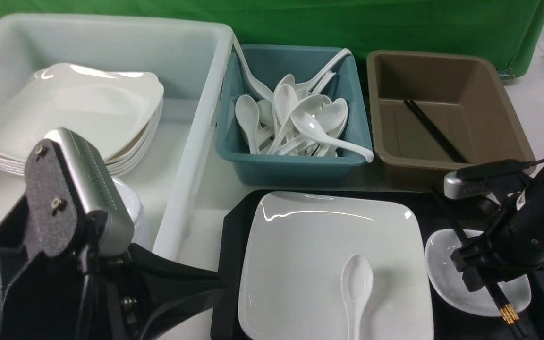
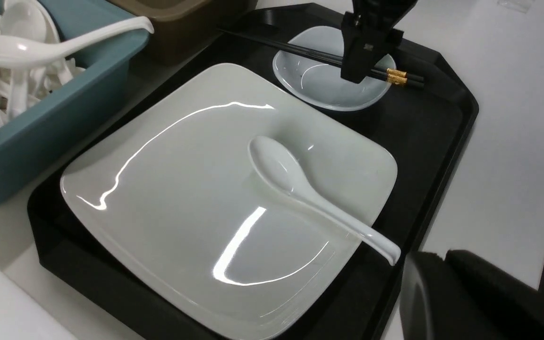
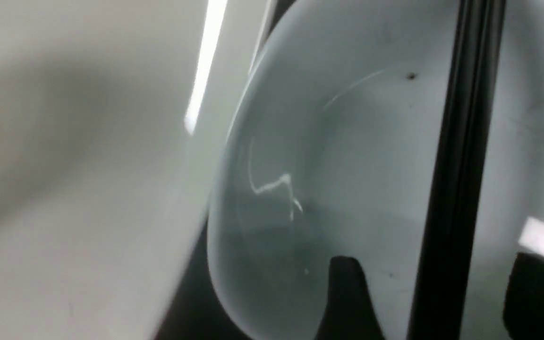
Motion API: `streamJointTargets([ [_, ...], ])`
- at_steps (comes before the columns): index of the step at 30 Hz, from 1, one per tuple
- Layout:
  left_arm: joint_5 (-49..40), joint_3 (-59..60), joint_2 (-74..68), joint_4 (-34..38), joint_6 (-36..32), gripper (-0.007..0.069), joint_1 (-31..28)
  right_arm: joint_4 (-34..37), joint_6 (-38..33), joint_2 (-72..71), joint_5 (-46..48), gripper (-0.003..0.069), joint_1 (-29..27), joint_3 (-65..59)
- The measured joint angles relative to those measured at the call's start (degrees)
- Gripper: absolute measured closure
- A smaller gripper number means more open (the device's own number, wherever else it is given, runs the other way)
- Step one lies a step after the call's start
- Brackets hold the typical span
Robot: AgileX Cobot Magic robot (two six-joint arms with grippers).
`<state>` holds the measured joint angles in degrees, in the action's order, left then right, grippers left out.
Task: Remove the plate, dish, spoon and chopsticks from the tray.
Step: Use the right arm to grab a pair of chopsticks from the plate
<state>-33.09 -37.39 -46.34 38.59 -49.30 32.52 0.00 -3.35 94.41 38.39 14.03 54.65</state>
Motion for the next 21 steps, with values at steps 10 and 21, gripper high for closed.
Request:
streamJointTargets([
  [10,0.0,0.0,0.0,0.0,0.0,0.0608,0.0,0.0,-1.8,3.7,-1.3,0.0351,0.0,0.1],
  [21,0.5,0.0,0.0,-0.1,-1.0,0.0608,0.0,0.0,-7.8,-2.7,7.2,0.0517,0.8,0.5],
])
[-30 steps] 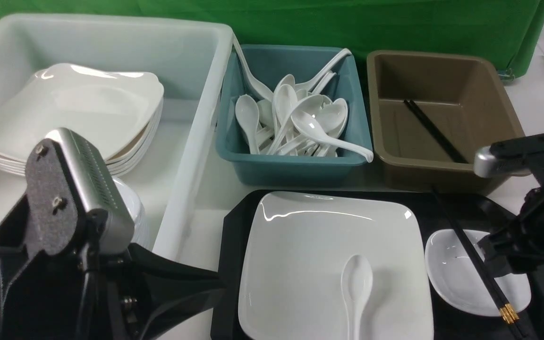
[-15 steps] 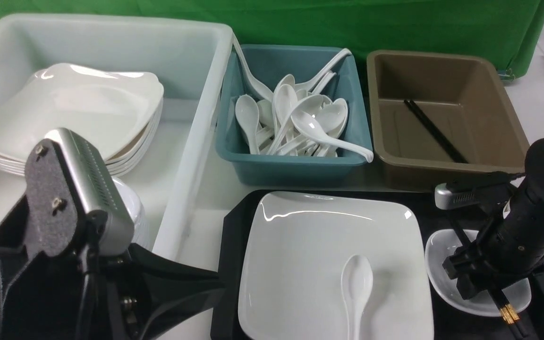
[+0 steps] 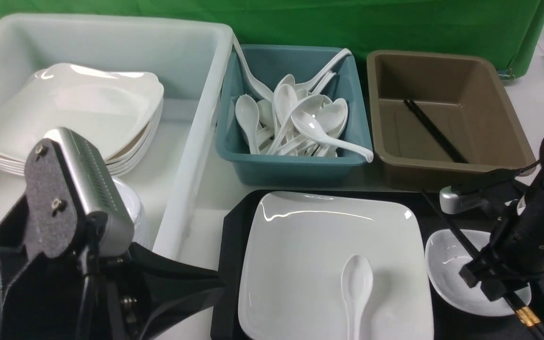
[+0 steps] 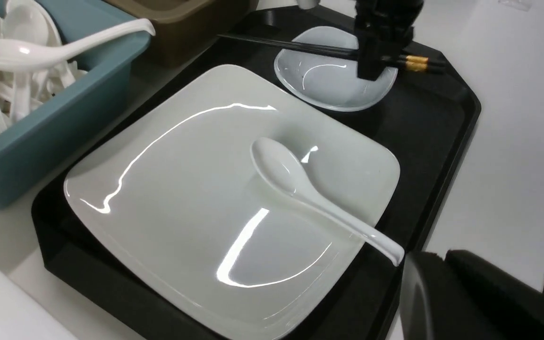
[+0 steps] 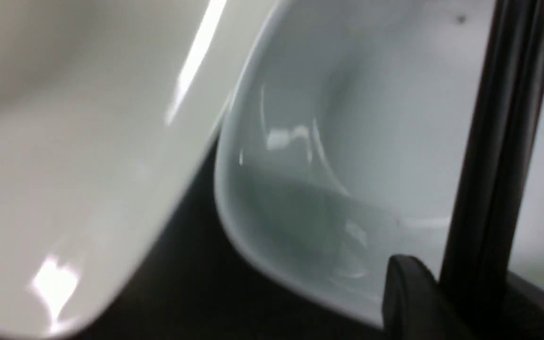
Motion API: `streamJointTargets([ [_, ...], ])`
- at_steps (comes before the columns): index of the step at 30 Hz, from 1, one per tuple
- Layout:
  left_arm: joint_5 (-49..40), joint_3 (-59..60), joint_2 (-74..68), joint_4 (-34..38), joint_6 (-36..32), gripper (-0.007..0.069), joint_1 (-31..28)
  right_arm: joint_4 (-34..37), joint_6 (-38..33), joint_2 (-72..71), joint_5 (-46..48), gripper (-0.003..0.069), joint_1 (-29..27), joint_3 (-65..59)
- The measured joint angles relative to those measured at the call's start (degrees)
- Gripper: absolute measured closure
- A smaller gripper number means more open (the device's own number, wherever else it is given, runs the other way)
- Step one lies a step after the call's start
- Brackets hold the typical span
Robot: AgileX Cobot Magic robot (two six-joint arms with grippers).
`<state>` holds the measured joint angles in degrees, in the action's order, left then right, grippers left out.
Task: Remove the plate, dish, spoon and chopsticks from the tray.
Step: Use the right arm to grab a pair of chopsticks from the plate, then use the right arm to put the chopsticks into the small storage box on the right
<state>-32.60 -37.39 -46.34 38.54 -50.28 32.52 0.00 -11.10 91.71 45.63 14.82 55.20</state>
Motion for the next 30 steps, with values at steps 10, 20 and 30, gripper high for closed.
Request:
streamJointTargets([
  [10,5.8,0.0,0.0,-0.7,-0.4,0.0608,0.0,2.6,0.2,-8.4,-6.5,0.0517,3.0,10.5],
  [20,16.3,0.0,0.0,0.3,-1.4,0.0608,0.0,12.4,5.3,16.5,-20.9,0.0517,-7.4,38.0],
  [30,17.2,0.0,0.0,0.5,-1.9,0.0608,0.0,12.8,8.8,25.5,-21.7,0.0194,-8.4,42.9],
])
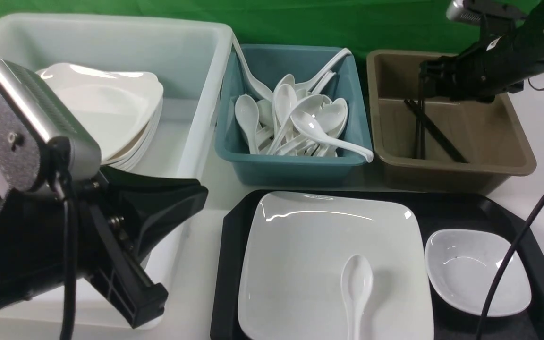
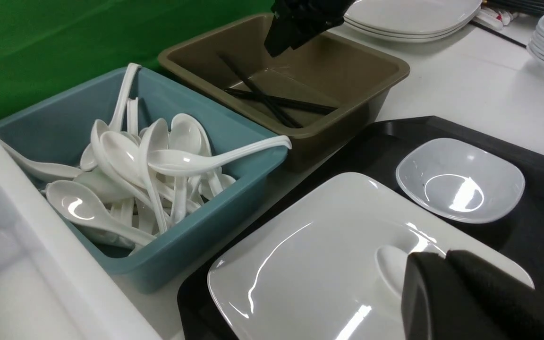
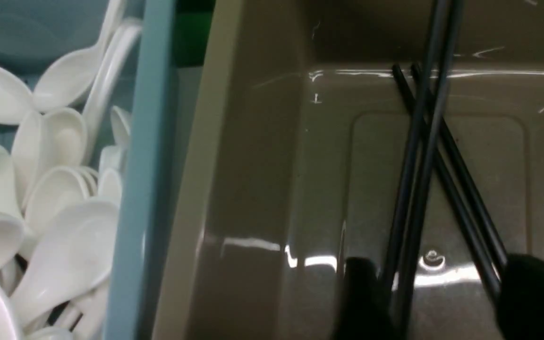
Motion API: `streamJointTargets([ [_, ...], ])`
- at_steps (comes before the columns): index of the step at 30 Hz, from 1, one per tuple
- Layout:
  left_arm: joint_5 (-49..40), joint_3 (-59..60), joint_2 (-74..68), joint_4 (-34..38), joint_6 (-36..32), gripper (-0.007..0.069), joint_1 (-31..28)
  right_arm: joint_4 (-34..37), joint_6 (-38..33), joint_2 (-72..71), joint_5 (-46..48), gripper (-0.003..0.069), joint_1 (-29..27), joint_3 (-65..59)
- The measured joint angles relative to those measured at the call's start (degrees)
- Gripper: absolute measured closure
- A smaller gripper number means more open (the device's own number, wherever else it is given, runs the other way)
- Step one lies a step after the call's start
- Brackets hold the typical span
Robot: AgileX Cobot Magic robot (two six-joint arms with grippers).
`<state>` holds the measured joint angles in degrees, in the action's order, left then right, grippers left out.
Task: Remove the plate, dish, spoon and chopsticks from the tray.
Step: Use the right arm to put the chopsticks into the small storage box on the right, then use the right arm to grab a small plate from the dinner plate
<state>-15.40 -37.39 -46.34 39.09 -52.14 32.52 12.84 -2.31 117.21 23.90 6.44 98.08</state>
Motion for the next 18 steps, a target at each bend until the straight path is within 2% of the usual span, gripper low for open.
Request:
streamJointTargets([
  [1,0.0,0.0,0.0,-0.2,0.0,0.0608,0.0,0.0,-0.1,-0.5,0.5,0.0148,0.0,0.2],
  [2,-0.1,0.0,0.0,-0.5,0.0,0.0608,0.0,-0.1,-0.2,-0.8,1.1,0.0138,0.0,0.3],
  [5,-1.2,0.0,0.0,-2.1,0.0,0.0608,0.0,-1.6,-1.1,-4.1,6.9,0.0162,0.0,0.3],
  [9,-2.7,0.0,0.0,-2.8,-0.1,0.0608,0.0,-8.9,-6.0,-12.4,24.3,0.0380,1.8,-1.4],
  [10,-2.7,0.0,0.0,-2.8,-0.1,0.0608,0.0,-9.3,-6.3,-13.3,25.1,0.0393,2.0,-1.9],
  [11,-2.9,0.0,0.0,-2.9,-0.1,0.0608,0.0,-11.7,-8.3,-16.5,30.1,0.0421,3.7,-4.5],
  [13,-3.1,0.0,0.1,-3.0,-0.1,0.0608,0.0,-14.0,-10.9,-21.5,35.3,0.0419,7.3,-10.8],
  [14,-3.1,0.0,0.1,-3.0,-0.1,0.0608,0.0,-14.1,-11.1,-21.6,35.6,0.0419,7.6,-10.8],
  [18,-3.4,0.0,0.7,-2.9,-0.1,0.0608,0.0,-15.2,-15.1,-30.0,35.3,0.0354,15.1,-27.0],
])
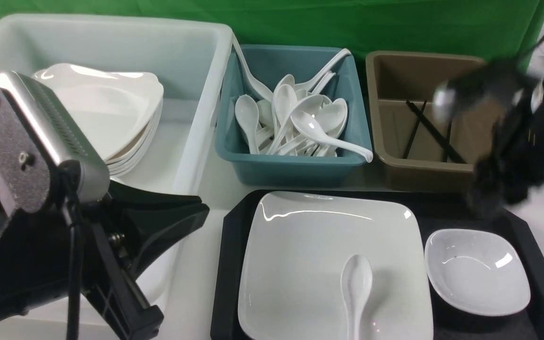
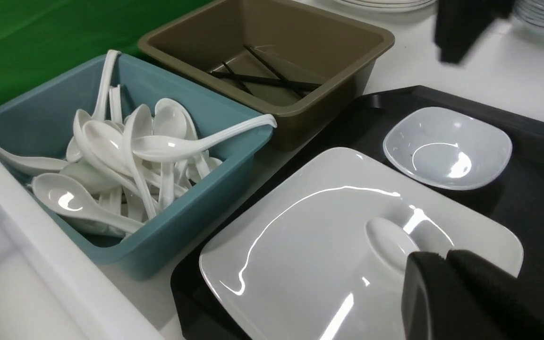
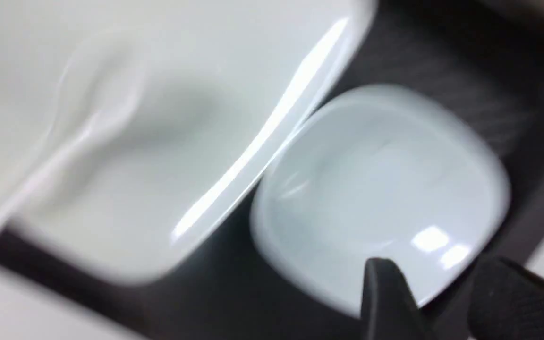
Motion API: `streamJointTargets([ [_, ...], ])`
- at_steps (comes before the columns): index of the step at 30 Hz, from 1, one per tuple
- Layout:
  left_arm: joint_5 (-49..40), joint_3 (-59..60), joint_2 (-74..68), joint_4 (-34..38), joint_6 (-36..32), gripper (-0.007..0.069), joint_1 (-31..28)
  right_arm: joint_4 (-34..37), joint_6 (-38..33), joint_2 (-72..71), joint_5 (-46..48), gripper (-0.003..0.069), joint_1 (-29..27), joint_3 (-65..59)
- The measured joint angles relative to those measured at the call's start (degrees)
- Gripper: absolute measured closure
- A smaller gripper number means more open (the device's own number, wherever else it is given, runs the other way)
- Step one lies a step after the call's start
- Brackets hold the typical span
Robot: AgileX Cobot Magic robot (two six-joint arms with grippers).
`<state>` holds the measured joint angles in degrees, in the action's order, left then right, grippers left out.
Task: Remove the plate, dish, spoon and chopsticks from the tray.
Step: Use the right arm to grab a small plate from the dinner plate
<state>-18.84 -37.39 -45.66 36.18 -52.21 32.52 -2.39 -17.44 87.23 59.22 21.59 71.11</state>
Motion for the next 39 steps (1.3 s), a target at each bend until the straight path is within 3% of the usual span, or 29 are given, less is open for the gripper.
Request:
streamJointTargets([
  [4,-0.1,0.0,0.2,1.7,0.0,0.0608,0.0,-0.2,-4.0,-2.7,-7.5,0.0284,5.0,-13.3],
  [12,-0.6,0.0,0.2,2.5,-0.1,0.0608,0.0,-2.4,-4.8,-0.7,-21.2,0.0174,5.8,-22.9],
  [22,-1.2,0.0,0.2,2.7,-0.1,0.0608,0.0,-12.1,-4.1,5.9,-28.6,0.0166,5.8,-23.4],
  [29,-2.5,0.0,0.2,2.7,-0.1,0.0608,0.0,-13.5,-4.1,8.8,-30.2,0.0166,5.8,-23.4],
  [32,-2.7,0.0,0.2,2.7,-0.1,0.0608,0.0,-13.5,-4.1,8.8,-30.3,0.0196,5.8,-23.4],
  [34,-3.3,0.0,0.2,2.7,-0.1,0.0608,0.0,-13.4,-4.1,8.9,-30.0,0.0300,5.9,-23.4],
  [35,-3.3,0.0,0.2,2.7,-0.1,0.0608,0.0,-13.4,-4.1,8.9,-30.0,0.0310,5.9,-23.4],
  [36,-3.6,0.0,0.2,2.7,-0.1,0.0608,0.0,-13.6,-4.0,9.0,-29.3,0.0389,6.0,-23.4],
  [39,-4.0,0.0,0.3,2.7,-0.1,0.0608,0.0,-14.1,-3.7,8.3,-27.5,0.0428,6.1,-22.8],
])
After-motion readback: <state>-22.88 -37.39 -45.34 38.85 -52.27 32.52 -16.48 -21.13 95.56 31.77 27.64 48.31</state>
